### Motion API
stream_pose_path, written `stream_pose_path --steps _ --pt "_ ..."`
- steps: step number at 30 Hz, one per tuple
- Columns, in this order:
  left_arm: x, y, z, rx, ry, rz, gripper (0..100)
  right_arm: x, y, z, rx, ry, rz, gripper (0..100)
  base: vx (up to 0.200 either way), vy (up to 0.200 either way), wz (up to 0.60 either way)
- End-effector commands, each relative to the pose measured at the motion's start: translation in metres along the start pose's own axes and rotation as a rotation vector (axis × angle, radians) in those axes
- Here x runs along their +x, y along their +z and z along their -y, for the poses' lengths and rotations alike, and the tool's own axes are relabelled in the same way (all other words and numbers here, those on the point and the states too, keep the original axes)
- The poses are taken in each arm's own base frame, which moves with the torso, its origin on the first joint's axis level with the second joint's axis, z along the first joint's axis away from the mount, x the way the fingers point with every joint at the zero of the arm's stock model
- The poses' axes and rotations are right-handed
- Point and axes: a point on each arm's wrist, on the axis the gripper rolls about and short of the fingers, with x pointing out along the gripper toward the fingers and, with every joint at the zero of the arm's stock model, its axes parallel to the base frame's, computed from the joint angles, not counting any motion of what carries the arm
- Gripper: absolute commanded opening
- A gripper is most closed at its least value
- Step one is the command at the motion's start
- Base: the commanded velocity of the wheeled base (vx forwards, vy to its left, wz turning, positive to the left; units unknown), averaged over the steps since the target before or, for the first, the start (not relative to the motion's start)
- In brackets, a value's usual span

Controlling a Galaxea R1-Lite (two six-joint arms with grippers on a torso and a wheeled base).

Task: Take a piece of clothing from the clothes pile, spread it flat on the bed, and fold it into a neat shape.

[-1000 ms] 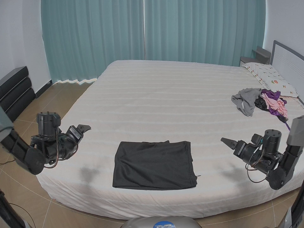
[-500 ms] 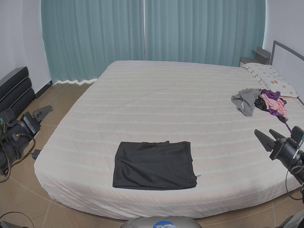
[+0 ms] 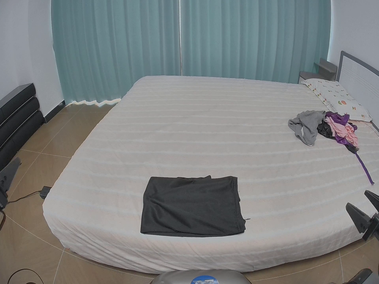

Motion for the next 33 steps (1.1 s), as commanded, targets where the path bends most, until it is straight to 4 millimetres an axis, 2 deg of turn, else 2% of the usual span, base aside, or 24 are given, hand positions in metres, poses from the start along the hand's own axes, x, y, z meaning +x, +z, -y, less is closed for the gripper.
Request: stream_pose_path --steps 1,6,7,10,15,16,18,19,21,25,28,30,33 --pt "-0.090 -0.031 -0.028 0.187 0.139 0.205 100 -0.095 -0.011 -0.007 -0.141 -0.124 0.160 100 0.000 0.000 0.00" --pt "-0.096 -0.044 -0.034 0.239 0.135 0.219 100 -0.101 -0.010 -0.006 -0.163 -0.236 0.185 100 0.000 0.000 0.00" --pt "-0.099 -0.052 -0.037 0.277 0.100 0.230 100 -0.103 -0.011 -0.006 -0.171 -0.263 0.192 100 0.000 0.000 0.00" --pt "-0.101 -0.059 -0.040 0.332 0.002 0.230 100 -0.107 -0.017 -0.007 -0.203 -0.325 0.180 100 0.000 0.000 0.00" --pt "-0.094 -0.082 -0.049 0.380 -0.036 0.183 100 -0.116 -0.013 -0.012 -0.229 -0.368 0.175 100 0.000 0.000 0.00" --pt "-0.092 -0.086 -0.051 0.393 -0.025 0.173 100 -0.117 -0.025 -0.011 -0.249 -0.323 0.170 100 0.000 0.000 0.00" --pt "-0.091 -0.085 -0.051 0.391 -0.021 0.176 100 -0.117 -0.032 -0.011 -0.260 -0.289 0.172 100 0.000 0.000 0.00" --pt "-0.091 -0.084 -0.050 0.380 -0.019 0.195 100 -0.109 -0.039 -0.010 -0.266 -0.231 0.152 100 0.000 0.000 0.00" --pt "-0.091 -0.084 -0.050 0.386 -0.018 0.197 100 -0.107 -0.039 -0.010 -0.270 -0.194 0.177 100 0.000 0.000 0.00" --pt "-0.085 -0.091 -0.052 0.390 -0.023 0.204 100 -0.098 -0.039 -0.008 -0.296 -0.204 0.261 100 0.000 0.000 0.00" --pt "-0.077 -0.093 -0.052 0.382 -0.060 0.367 100 -0.082 -0.048 -0.004 -0.311 -0.231 0.366 100 0.000 0.000 0.00" --pt "-0.073 -0.098 -0.053 0.440 -0.066 0.420 100 -0.072 -0.057 -0.002 -0.359 -0.239 0.451 100 0.000 0.000 0.00" --pt "-0.070 -0.106 -0.055 0.472 -0.067 0.332 100 -0.072 -0.057 -0.002 -0.405 -0.257 0.471 100 0.000 0.000 0.00"
